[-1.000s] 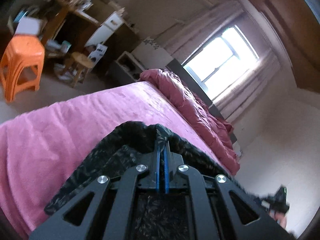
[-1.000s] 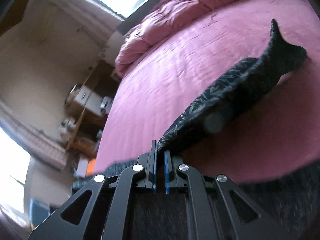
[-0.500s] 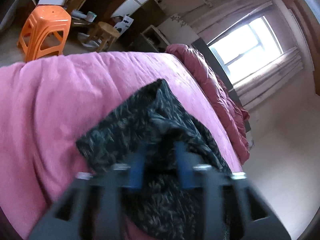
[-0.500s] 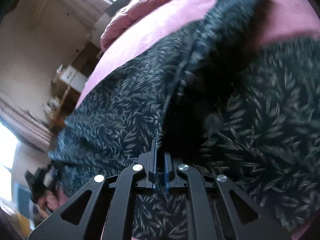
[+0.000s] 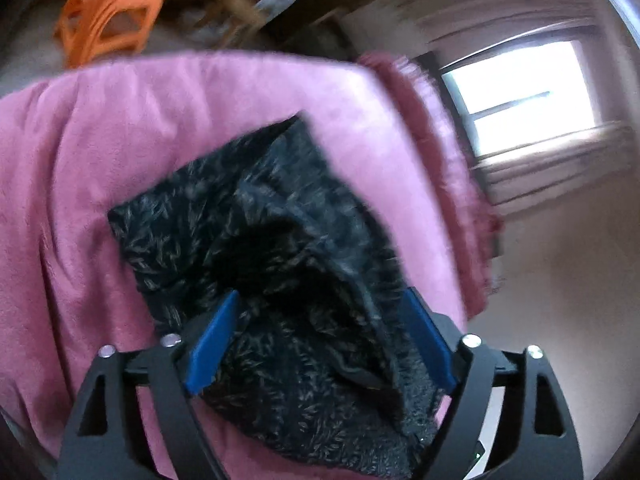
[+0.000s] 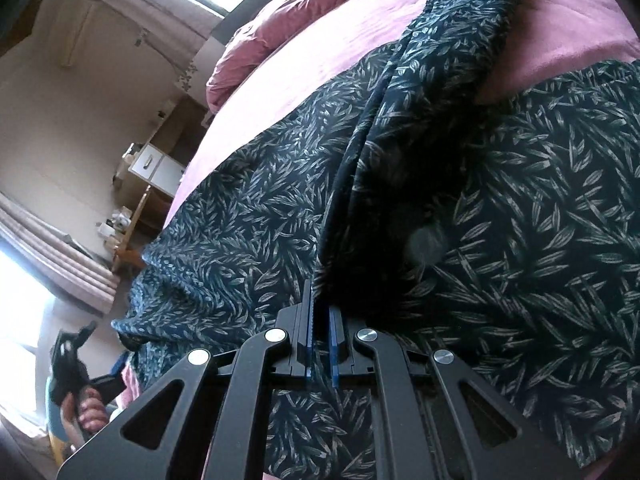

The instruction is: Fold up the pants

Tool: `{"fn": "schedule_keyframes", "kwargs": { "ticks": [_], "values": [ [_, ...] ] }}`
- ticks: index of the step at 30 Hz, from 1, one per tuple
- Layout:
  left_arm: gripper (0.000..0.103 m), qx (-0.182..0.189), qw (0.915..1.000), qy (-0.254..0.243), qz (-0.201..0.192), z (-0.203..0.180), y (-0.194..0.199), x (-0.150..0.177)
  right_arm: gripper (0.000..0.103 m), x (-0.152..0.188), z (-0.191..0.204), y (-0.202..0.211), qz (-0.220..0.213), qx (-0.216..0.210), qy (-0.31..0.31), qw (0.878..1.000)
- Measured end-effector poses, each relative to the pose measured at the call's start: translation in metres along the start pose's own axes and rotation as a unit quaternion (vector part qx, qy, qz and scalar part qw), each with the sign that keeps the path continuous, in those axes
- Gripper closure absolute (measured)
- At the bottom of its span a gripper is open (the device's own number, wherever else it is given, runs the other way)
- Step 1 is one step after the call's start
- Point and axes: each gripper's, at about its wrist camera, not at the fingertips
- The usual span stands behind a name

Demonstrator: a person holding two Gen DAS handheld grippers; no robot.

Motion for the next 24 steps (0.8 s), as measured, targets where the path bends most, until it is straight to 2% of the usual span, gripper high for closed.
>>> {"fn": "schedule_keyframes", "kwargs": {
  "ticks": [2, 4, 5, 6, 7, 9, 12, 13, 15, 17, 19, 22, 24],
  "values": [
    [0.022, -0.026, 0.9981, 0.037, 0.042, 0.001, -0.018, -0.01, 0.098, 0.0, -0.001, 0.001, 0.0, -0.002, -0.001, 1.0],
    [0.04, -0.044, 0.9947, 0.067, 0.065, 0.003, -0.035, -0.019, 0.098, -0.001, -0.002, 0.003, 0.0, -0.004, -0.001, 1.0],
    [0.064, -0.049, 0.9939, 0.07, 0.07, 0.003, -0.039, -0.02, 0.098, -0.001, -0.002, 0.004, -0.001, -0.006, -0.001, 1.0],
    [0.08, -0.048, 0.9933, 0.073, 0.075, 0.0, -0.044, -0.022, 0.098, -0.001, -0.002, 0.005, -0.002, -0.008, 0.0, 1.0],
    [0.086, -0.043, 0.9935, 0.069, 0.079, -0.003, -0.045, -0.023, 0.098, -0.002, -0.002, 0.007, -0.003, -0.01, 0.002, 1.0],
    [0.089, -0.036, 0.9959, 0.042, 0.071, -0.016, -0.038, -0.025, 0.098, -0.004, -0.002, 0.012, -0.008, -0.014, 0.008, 1.0],
    [0.091, 0.043, 0.998, -0.012, 0.044, -0.038, -0.01, -0.035, 0.098, -0.007, 0.003, 0.023, -0.025, -0.037, 0.021, 0.999],
    [0.091, 0.071, 0.9965, -0.031, 0.03, -0.042, 0.003, -0.037, 0.098, -0.006, 0.006, 0.029, -0.03, -0.051, 0.029, 0.998],
    [0.091, 0.104, 0.9931, -0.053, 0.006, -0.04, 0.024, -0.037, 0.098, -0.003, 0.011, 0.038, -0.031, -0.072, 0.038, 0.996],
    [0.091, 0.093, 0.9926, -0.077, -0.009, -0.027, 0.036, -0.03, 0.098, 0.007, 0.016, 0.045, -0.019, -0.089, 0.047, 0.995],
    [0.092, 0.049, 0.9944, -0.092, -0.013, -0.006, 0.034, -0.019, 0.098, 0.019, 0.016, 0.043, 0.002, -0.07, 0.057, 0.996],
    [0.093, -0.002, 0.9973, -0.074, -0.003, 0.032, 0.017, -0.007, 0.098, 0.037, 0.002, 0.03, 0.048, -0.048, 0.023, 0.997],
    [0.092, 0.004, 0.9983, -0.058, -0.002, 0.047, 0.01, -0.001, 0.098, 0.039, -0.005, 0.03, 0.055, -0.045, 0.01, 0.997]
  ]
}}
Point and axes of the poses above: each gripper's, at about its wrist camera, not at the fingertips, and y roughly against the way its jaws point, z to its left, x to its underside, and after that the axes turned 8 degrees about -x, right-handed
